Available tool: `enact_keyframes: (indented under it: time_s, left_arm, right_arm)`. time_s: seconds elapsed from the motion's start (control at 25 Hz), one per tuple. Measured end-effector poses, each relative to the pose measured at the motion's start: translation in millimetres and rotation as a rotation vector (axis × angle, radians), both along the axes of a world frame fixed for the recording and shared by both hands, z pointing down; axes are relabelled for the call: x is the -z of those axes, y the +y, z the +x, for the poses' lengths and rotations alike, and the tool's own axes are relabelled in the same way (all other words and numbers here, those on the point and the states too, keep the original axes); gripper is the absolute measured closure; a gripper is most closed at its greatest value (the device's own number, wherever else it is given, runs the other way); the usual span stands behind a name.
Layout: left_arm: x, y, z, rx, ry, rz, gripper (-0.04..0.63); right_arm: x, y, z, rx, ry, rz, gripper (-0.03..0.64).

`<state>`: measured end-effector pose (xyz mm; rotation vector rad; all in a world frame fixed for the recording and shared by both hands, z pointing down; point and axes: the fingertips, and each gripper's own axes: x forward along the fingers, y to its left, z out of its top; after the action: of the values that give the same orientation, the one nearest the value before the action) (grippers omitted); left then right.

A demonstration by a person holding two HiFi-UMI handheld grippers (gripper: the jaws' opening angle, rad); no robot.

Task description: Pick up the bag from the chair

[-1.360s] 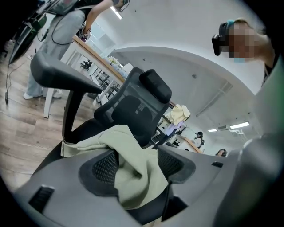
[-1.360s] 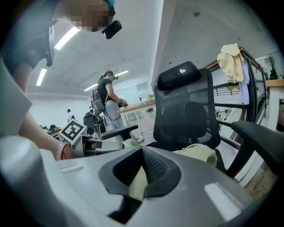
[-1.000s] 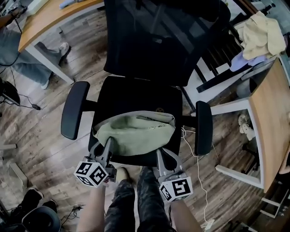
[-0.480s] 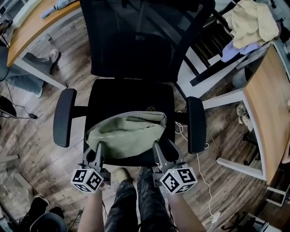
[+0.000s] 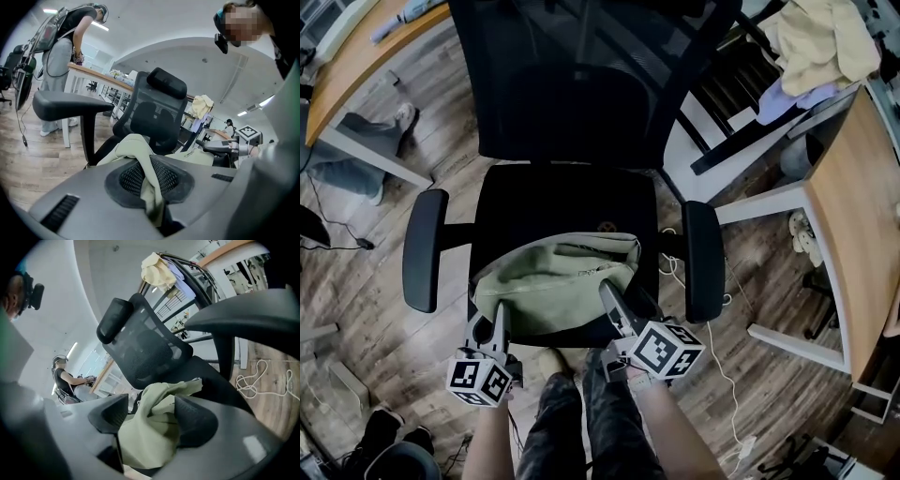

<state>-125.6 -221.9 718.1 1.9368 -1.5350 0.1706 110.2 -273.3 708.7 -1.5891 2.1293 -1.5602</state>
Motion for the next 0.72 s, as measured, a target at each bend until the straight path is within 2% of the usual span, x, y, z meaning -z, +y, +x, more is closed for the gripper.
enact_keyframes:
  time_s: [0.12, 0.28, 0.44, 0.6, 0.72]
  left_arm:
    - [-3, 1, 0, -0.020, -0.035, 0.006, 0.572]
    - [-5, 2, -1, -0.028, -0.046, 0.008, 0.572]
    - [-3, 2, 1, -0.029, -0.046, 0.007, 0.572]
    - [0, 2, 3, -0.034, -0.036, 0.011, 0.574]
    - [4, 0, 3, -0.031, -0.020, 0.022, 0.575]
  right_arm:
    - [-6, -10, -3, -0.021, -0.050, -0.031, 0.314]
    - [-11, -21, -11, -0.033, -0.122, -0.064, 0.316]
    - [-15, -24, -19, 0.009, -0.100, -0.066, 0.324]
    - [-14, -24, -16, 0.030, -0.070, -0.045, 0.453]
    - [-6, -22, -18, 0.055, -0.064, -0.011, 0.488]
